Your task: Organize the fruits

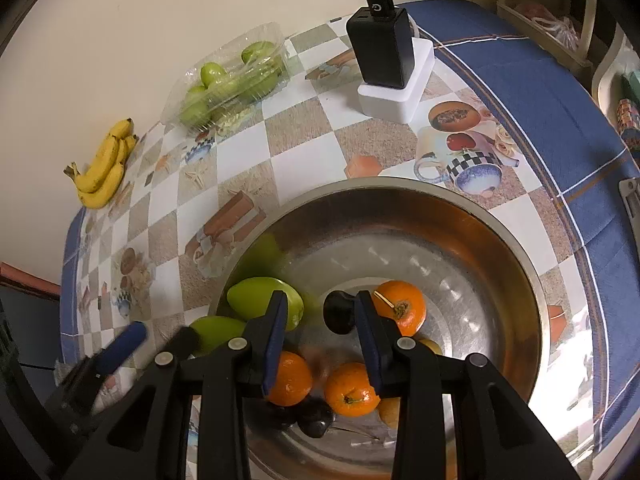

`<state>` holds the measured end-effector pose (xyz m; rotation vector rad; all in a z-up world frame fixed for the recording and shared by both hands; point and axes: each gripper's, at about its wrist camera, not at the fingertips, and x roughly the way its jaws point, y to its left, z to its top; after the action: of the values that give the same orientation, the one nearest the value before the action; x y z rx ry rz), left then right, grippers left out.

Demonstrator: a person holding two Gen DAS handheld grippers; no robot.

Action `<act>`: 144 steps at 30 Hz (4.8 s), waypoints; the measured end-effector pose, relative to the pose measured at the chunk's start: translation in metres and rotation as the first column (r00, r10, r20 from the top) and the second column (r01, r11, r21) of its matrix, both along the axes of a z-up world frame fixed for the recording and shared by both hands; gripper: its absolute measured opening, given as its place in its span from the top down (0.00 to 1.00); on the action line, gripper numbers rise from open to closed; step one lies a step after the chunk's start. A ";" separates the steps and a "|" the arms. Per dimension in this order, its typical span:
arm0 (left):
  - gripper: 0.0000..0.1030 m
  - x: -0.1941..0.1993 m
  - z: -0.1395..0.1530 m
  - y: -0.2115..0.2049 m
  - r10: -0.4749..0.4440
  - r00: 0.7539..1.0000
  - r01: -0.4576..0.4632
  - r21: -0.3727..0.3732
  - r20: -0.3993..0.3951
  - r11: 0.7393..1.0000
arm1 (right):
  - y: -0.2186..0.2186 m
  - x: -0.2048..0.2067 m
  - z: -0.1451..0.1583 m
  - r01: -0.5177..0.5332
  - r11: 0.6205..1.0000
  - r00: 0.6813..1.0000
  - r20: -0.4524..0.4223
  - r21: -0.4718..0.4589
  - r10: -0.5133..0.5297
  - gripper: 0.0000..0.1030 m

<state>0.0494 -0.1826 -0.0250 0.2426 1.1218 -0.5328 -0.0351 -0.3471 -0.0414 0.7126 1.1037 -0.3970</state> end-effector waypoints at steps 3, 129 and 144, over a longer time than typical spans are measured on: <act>0.23 0.009 0.002 0.013 0.055 0.998 -0.055 0.006 0.022 0.998 | 0.003 0.004 0.000 -0.017 1.000 1.000 -0.021 -0.024 0.016 0.55; 0.00 -0.082 0.044 0.163 0.233 0.938 -0.284 0.182 0.256 0.941 | 0.134 -0.074 0.038 -0.181 0.961 0.983 -0.027 -0.211 0.179 0.01; 0.00 -0.082 0.043 0.163 0.236 0.939 -0.285 0.182 0.249 0.941 | 0.136 -0.074 0.037 -0.181 0.960 0.983 -0.030 -0.211 0.179 0.01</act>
<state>-0.0323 -0.0194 0.0181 0.3279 0.9713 -0.1394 -0.1092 -0.2113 -0.0044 0.4169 1.1071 -0.3570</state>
